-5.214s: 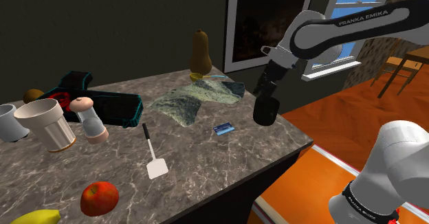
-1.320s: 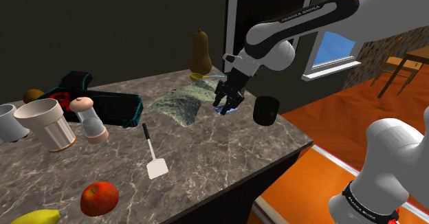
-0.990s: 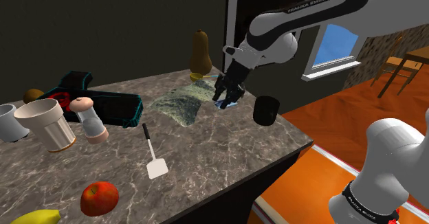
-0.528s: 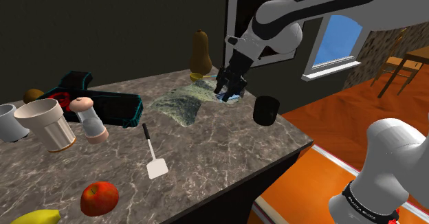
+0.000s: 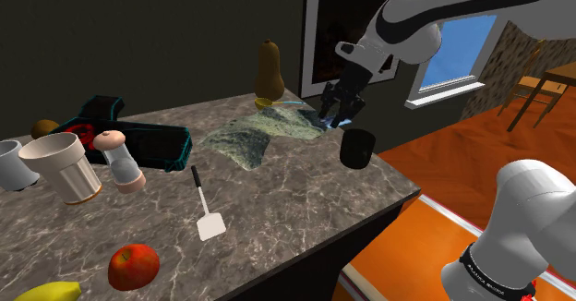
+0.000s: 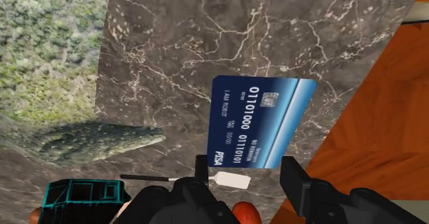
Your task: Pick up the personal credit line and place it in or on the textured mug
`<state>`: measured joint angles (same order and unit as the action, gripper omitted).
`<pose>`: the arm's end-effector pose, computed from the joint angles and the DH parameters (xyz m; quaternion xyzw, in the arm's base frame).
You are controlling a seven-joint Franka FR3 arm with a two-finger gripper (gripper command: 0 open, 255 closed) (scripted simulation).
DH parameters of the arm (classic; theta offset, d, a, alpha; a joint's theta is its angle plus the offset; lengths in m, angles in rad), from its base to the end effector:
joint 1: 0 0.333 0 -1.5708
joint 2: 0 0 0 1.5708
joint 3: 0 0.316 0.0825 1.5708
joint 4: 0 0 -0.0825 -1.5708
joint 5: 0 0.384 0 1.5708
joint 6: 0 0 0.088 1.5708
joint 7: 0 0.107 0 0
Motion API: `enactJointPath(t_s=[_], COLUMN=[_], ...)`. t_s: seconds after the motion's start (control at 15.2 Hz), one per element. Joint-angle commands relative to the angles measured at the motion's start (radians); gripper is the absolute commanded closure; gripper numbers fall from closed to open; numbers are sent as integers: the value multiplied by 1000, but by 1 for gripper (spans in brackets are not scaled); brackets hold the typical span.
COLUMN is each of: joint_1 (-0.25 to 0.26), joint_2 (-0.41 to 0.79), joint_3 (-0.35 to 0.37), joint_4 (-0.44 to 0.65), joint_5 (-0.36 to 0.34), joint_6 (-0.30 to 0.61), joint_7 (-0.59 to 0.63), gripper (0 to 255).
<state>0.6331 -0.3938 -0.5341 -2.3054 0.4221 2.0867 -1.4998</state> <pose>0.4575 0.0491 0.4978 -0.7233 -0.6277 -0.2188 0.1870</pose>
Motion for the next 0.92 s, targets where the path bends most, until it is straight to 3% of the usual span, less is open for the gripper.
enactJointPath(t_s=[0.0,0.33,0.86], joint_1=[-36,-116,-109], joint_2=[-60,-149,-123], joint_3=[-15,-72,-99], joint_4=[-33,-54,-135], joint_5=[-40,-119,-101], joint_6=[-34,-130,-38], joint_7=[-13,-67,-127], gripper=[255,255,255])
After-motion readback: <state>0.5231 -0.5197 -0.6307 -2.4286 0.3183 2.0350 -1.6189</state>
